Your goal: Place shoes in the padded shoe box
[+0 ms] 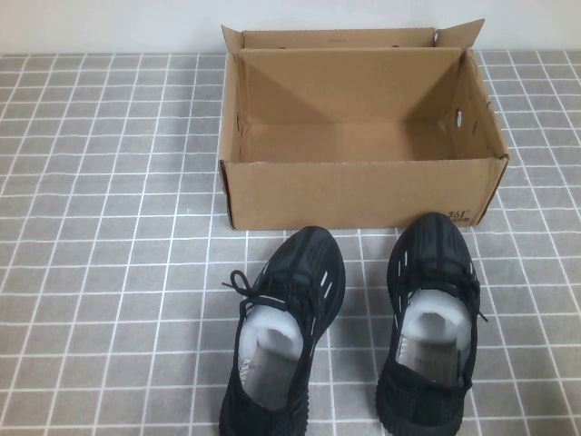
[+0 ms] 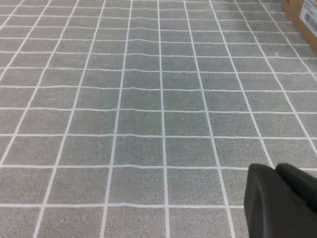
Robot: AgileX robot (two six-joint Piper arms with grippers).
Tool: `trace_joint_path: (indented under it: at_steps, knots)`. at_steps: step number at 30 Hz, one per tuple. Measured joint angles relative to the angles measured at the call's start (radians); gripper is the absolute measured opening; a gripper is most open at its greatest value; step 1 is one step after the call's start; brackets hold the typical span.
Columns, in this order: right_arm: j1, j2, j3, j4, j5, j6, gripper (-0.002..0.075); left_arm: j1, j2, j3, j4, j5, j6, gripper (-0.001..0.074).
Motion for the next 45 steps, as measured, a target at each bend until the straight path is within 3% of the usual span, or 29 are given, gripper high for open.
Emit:
trace_joint_path:
  at_steps: [5, 15, 27, 32, 33, 35, 36, 37, 45]
  knots:
    - [0.000, 0.000, 0.000, 0.000, -0.160, 0.000, -0.0008, 0.000, 0.000, 0.000, 0.000, 0.000, 0.000, -0.0004]
    - [0.000, 0.000, 0.000, -0.019, -0.657, 0.000, -0.0008, 0.000, 0.000, 0.000, 0.000, 0.000, 0.000, -0.0004]
    - [0.000, -0.002, 0.000, -0.004, -0.717, 0.000, -0.0008, 0.000, 0.000, 0.000, 0.000, 0.000, 0.000, -0.0004]
    - [0.000, -0.002, 0.000, 0.193, -0.842, 0.000, -0.0008, 0.000, 0.000, 0.000, 0.000, 0.000, 0.000, -0.0004]
    - [0.001, -0.024, -0.022, 0.452, -0.978, -0.005, -0.0008, 0.000, 0.000, 0.000, 0.000, 0.000, 0.000, -0.0004]
    - [0.001, -0.024, -0.049, 0.554, -0.978, -0.039, -0.0007, 0.000, 0.000, 0.000, 0.000, 0.000, 0.000, -0.0004]
    - [0.001, -0.024, -0.067, 0.588, -0.976, -0.078, -0.0007, 0.000, 0.000, 0.000, 0.000, 0.000, 0.000, -0.0004]
    - [0.000, -0.002, -0.016, 0.498, -0.903, -0.030, -0.0008, 0.000, 0.000, 0.000, 0.000, 0.000, 0.000, -0.0004]
    - [0.000, -0.002, -0.195, 0.608, -0.840, -0.162, -0.0008, 0.000, 0.000, 0.000, 0.000, 0.000, 0.000, -0.0004]
